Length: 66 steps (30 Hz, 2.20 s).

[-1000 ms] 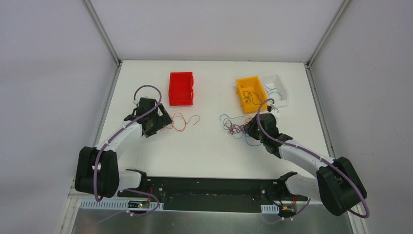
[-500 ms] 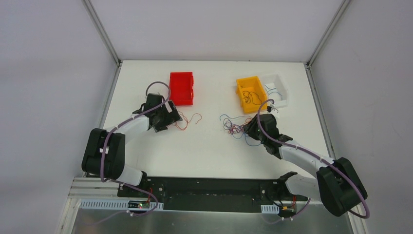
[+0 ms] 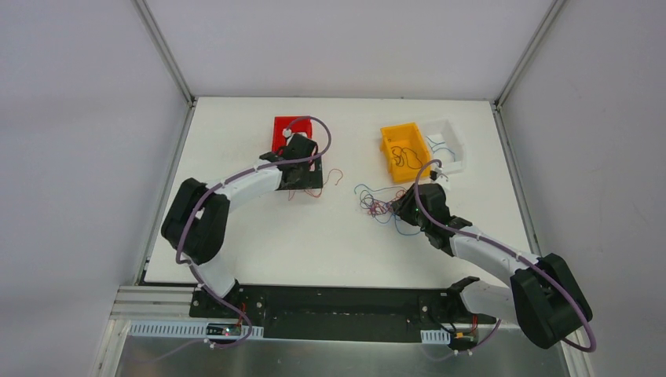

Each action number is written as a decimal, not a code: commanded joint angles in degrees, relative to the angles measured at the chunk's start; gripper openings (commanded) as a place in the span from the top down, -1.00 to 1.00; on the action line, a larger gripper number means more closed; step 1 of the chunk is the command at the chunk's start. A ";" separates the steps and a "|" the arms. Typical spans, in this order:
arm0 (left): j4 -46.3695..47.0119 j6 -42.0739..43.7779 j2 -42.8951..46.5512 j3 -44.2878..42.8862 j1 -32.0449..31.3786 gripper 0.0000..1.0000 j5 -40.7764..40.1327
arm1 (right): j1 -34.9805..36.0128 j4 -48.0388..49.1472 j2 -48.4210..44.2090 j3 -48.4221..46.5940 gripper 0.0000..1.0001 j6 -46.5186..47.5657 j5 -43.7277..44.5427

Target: Untangle the cables

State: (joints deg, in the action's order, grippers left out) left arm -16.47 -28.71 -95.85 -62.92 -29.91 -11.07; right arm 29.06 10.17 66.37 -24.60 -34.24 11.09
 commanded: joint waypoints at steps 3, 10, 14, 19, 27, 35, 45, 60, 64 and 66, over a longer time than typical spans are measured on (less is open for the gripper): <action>-8.63 3.58 -7.43 -9.19 -3.37 -0.98 -12.62 | -0.18 2.08 -0.41 -0.19 0.26 0.66 -0.38; -9.80 2.30 -14.78 -15.97 -4.10 -0.98 -12.75 | -0.17 2.06 -0.45 -0.19 0.28 0.64 -0.45; -9.72 0.13 -17.18 -17.83 -4.15 -0.98 -9.19 | -0.23 2.01 -0.78 -0.06 0.28 0.74 -0.38; -9.72 -1.51 -19.40 -18.94 -3.44 -0.65 -5.39 | -0.20 1.98 -1.28 0.07 0.28 0.75 -0.21; -9.28 -2.72 -16.62 -14.99 -1.91 1.00 -3.19 | -0.22 1.89 -2.12 0.41 0.29 0.84 0.05; -14.42 0.94 -1.18 -10.62 -1.63 1.00 -3.36 | -0.16 1.98 -2.03 0.35 0.30 0.75 -0.06; -26.35 4.69 16.17 -11.81 2.74 1.00 -4.26 | -0.14 2.26 -2.01 0.34 0.30 0.59 -0.91; -29.55 10.21 9.38 -26.09 10.29 1.00 -5.68 | -0.19 2.58 -3.82 1.11 0.30 0.58 -1.18; -29.28 10.17 3.46 -31.57 10.76 1.00 -6.17 | -0.20 2.57 -4.27 1.22 0.30 0.58 -1.05; -29.29 10.60 -0.01 -34.89 11.00 1.00 -6.75 | -0.18 2.62 -4.38 1.21 0.30 0.57 -1.05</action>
State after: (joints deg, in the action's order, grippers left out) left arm -44.91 -19.88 -91.02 -91.72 -19.35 -15.66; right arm 29.06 10.90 63.37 -23.55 -34.02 9.98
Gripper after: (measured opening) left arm 0.011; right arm 0.349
